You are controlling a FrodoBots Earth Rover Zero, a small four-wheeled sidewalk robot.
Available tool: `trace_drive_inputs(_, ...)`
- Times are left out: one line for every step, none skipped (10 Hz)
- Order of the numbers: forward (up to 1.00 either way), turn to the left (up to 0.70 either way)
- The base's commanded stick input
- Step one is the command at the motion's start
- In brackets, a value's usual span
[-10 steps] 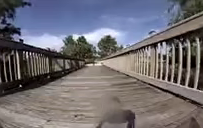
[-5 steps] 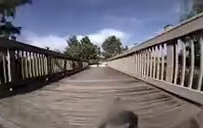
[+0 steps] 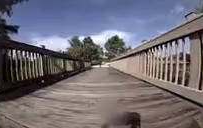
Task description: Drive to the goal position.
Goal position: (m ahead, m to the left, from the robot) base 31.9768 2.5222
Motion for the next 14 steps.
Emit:
trace_drive_inputs(0.85, 0.0)
trace_drive_inputs(0.85, 0.0)
trace_drive_inputs(0.85, 0.0)
trace_drive_inputs(0.85, 0.0)
trace_drive_inputs(0.85, 0.0)
trace_drive_inputs(0.85, 0.0)
trace_drive_inputs(0.85, 0.0)
trace_drive_inputs(0.85, 0.0)
trace_drive_inputs(0.85, 0.0)
trace_drive_inputs(0.85, 0.0)
trace_drive_inputs(0.85, 0.0)
trace_drive_inputs(0.85, 0.0)
trace_drive_inputs(0.85, 0.0)
trace_drive_inputs(0.85, 0.0)
